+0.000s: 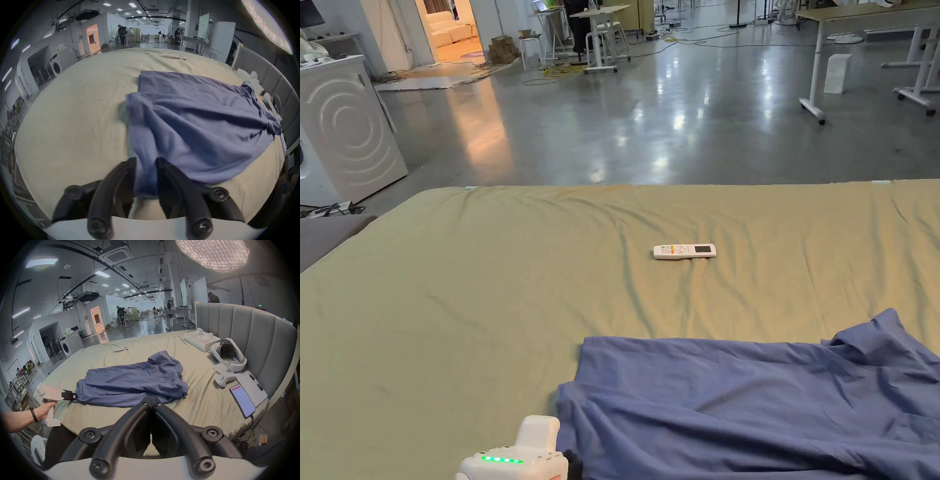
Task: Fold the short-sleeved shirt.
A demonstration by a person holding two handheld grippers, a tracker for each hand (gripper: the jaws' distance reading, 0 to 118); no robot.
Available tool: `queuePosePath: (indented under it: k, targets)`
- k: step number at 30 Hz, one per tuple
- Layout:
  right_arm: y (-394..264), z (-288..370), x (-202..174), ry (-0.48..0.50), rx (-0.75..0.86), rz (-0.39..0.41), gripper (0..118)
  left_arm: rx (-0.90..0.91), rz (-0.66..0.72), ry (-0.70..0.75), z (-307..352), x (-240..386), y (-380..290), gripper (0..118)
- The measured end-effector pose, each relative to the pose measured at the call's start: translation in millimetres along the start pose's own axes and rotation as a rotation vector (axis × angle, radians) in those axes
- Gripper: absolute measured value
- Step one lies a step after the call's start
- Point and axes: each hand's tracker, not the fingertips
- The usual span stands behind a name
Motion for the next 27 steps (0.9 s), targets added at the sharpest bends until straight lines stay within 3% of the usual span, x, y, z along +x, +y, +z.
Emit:
queuePosePath:
  k: [1, 6, 7, 9, 10, 11, 15, 18, 22, 24, 25, 27]
  targets:
    - [-1.0, -0.2, 0.2, -0.003, -0.002, 0.004, 0, -0.002, -0.034, 0.010, 1.2, 6.1, 0.6, 11]
    - [0.3, -15.2, 10.5, -0.032, -0.023, 0.014, 0, -0.077, -0.151, 0.034, -12.8, 19.5, 0.9, 11]
    - [1.0, -22.9, 15.8, -0.034, -0.022, 0.015, 10, -0.093, -0.155, 0.032, -16.7, 18.0, 2.6, 11]
    - [1.5, -50.1, 32.5, -0.050, -0.023, 0.011, 66, -0.123, -0.124, 0.001, -20.7, 12.1, 7.3, 11]
    - [2.6, -64.9, 40.9, -0.064, -0.045, 0.003, 86, -0.132, -0.106, -0.010, -22.8, 6.5, 9.8, 11]
    - [2.5, -83.6, 51.9, -0.069, -0.084, -0.018, 90, -0.138, -0.087, -0.022, -22.4, 3.4, 11.5, 11]
    - [-2.3, -156.9, 94.9, -0.057, -0.148, -0.167, 89, -0.148, -0.076, -0.044, -20.2, -2.0, 14.3, 11]
    - [-10.2, -204.3, 114.2, -0.086, -0.206, -0.167, 89, -0.147, -0.075, -0.041, -20.4, -2.6, 14.7, 11]
    - [-16.9, -240.1, 110.9, -0.069, -0.316, -0.081, 86, -0.148, -0.064, -0.054, -21.0, -5.6, 14.7, 11]
    - [-21.0, -251.1, 96.9, -0.090, -0.359, 0.042, 67, -0.141, -0.054, -0.062, -20.4, -7.7, 12.4, 11]
    - [-24.7, -251.5, 89.0, -0.096, -0.357, 0.102, 64, -0.137, -0.051, -0.063, -20.0, -8.3, 11.6, 11]
    - [-28.4, -251.0, 69.9, -0.178, -0.329, 0.215, 50, -0.127, -0.045, -0.063, -16.3, -4.1, 9.7, 11]
